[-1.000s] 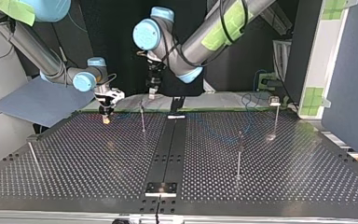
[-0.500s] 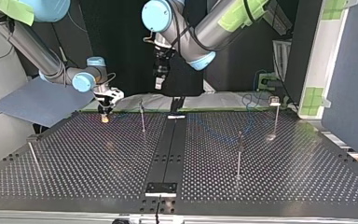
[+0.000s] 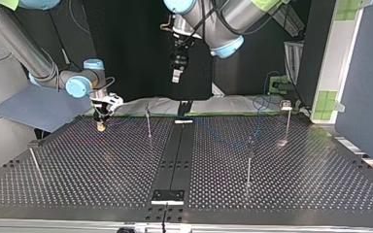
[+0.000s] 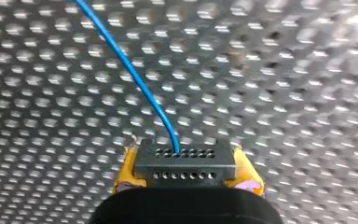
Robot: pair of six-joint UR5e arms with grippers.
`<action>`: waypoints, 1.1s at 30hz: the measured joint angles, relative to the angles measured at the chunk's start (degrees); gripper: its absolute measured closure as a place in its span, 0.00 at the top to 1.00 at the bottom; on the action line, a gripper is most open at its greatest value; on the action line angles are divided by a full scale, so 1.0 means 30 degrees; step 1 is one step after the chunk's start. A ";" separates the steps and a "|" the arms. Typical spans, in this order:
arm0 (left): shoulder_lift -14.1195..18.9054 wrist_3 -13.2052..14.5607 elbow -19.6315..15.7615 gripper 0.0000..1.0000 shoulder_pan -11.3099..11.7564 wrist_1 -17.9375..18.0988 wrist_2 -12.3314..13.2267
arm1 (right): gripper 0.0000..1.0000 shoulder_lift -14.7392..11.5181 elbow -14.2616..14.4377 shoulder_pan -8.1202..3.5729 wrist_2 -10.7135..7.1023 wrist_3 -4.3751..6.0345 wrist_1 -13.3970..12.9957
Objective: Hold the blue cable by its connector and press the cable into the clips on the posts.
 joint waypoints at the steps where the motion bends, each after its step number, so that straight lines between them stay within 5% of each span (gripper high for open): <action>1: 0.0260 0.0002 -0.0257 1.00 -0.0003 0.0009 -0.0001 | 0.00 -0.0235 0.0020 -0.0013 0.0068 0.0008 0.0052; 10: 0.2042 0.0228 -0.2038 1.00 -0.0084 0.0075 0.0013 | 0.00 -0.2055 0.0048 0.0028 0.0412 0.0475 0.0491; 18: 0.3556 0.0313 -0.3265 1.00 -0.0199 0.0696 -0.0210 | 0.00 -0.3457 0.0101 0.0151 0.0411 0.0291 0.0860; 33: 0.3887 0.0327 -0.3381 1.00 -0.0244 0.0957 -0.0410 | 0.00 -0.3738 0.0110 0.0168 0.0410 0.0228 0.0885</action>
